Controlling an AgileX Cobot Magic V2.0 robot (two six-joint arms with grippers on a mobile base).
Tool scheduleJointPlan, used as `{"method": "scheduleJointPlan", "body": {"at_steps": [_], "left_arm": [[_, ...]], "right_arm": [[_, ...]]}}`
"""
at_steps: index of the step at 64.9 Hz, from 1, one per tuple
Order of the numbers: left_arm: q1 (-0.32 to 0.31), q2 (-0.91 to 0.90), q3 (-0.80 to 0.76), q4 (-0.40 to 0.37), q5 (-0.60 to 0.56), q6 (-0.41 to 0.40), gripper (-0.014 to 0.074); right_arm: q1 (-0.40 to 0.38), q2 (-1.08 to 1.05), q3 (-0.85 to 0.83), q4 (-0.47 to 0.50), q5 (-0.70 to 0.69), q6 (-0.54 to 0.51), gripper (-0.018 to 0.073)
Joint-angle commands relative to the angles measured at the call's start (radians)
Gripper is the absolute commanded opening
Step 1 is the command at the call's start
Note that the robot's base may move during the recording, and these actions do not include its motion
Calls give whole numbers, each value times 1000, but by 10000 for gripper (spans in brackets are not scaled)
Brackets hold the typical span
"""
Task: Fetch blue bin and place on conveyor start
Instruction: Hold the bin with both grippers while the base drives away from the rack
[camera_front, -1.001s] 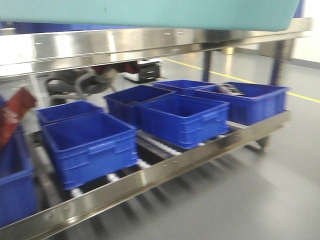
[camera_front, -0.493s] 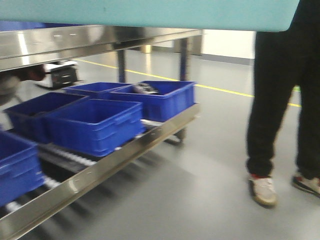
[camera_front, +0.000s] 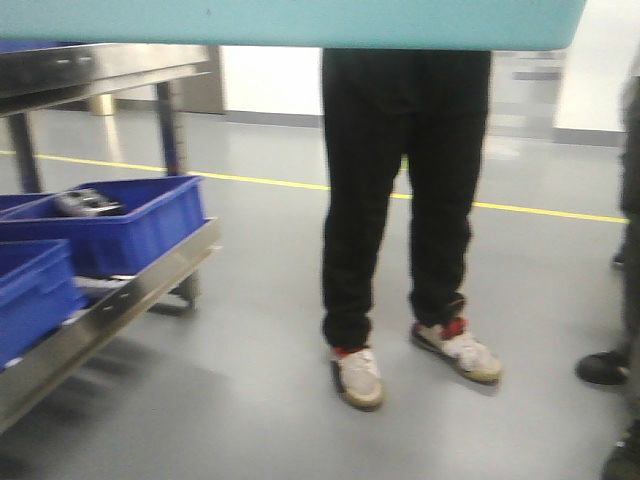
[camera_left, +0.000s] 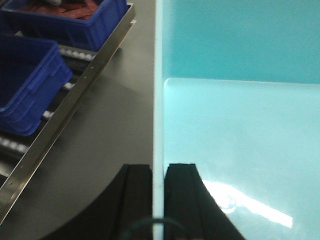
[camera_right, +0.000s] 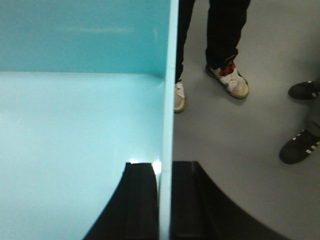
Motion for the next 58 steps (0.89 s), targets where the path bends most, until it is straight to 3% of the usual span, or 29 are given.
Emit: {"method": "scheduleJointPlan", "body": {"at_steps": [1, 58], "left_arm": [[-5, 1, -5, 26, -31, -1, -111], [-5, 1, -5, 26, -31, -1, -111]], "right_arm": [[3, -14, -12, -13, -59, -7, -162], [3, -14, -12, -18, -63, -7, -162]]}}
